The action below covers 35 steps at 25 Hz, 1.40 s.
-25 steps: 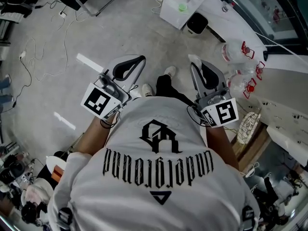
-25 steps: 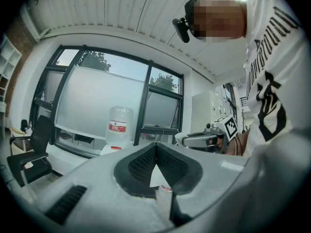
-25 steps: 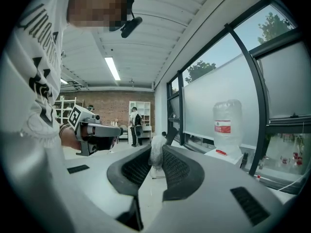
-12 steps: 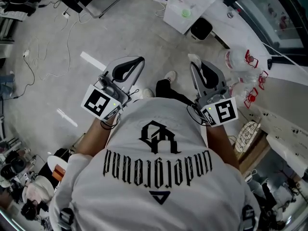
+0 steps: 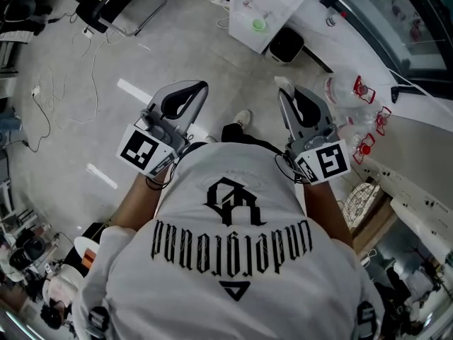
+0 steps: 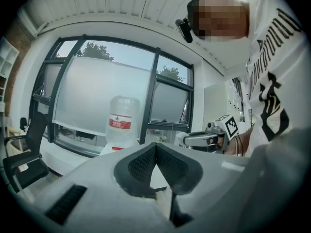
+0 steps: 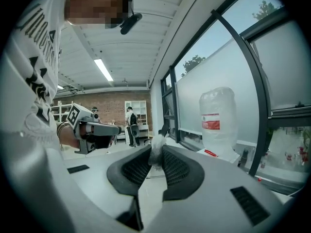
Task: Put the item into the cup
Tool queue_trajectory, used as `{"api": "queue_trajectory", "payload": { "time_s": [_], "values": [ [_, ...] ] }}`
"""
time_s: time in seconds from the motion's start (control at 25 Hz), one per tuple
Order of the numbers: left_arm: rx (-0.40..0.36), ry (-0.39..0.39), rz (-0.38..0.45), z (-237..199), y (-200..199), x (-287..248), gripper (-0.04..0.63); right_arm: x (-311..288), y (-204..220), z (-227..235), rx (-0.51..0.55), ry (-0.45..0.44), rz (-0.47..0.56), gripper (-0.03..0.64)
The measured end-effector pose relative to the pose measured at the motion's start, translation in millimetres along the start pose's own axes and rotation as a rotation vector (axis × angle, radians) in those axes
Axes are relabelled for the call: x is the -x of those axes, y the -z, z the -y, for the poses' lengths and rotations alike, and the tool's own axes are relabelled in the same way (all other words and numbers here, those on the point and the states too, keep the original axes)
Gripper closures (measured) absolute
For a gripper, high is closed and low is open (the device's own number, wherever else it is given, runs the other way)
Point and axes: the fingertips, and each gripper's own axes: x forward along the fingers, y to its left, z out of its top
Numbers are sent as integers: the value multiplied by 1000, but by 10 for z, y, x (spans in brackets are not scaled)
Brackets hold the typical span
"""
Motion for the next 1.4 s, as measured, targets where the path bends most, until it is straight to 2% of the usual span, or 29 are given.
{"api": "queue_trajectory", "payload": {
  "time_s": [0.24,0.52,0.84,1.4],
  "values": [
    [-10,1,-9,-29,-67,-453,581,14,8,440,0,-2,2,554],
    [-22,40,-15,-35,-131,-772,580,68,11,706,-16,36,0,554],
    [-45,136,-14,-174,-251,-1014,581,0,-84,822,-24,108,14,554],
    [-28,294,-13,-920,-346,-1096,581,-593,-192,787,-41,261,-26,554]
  ]
}}
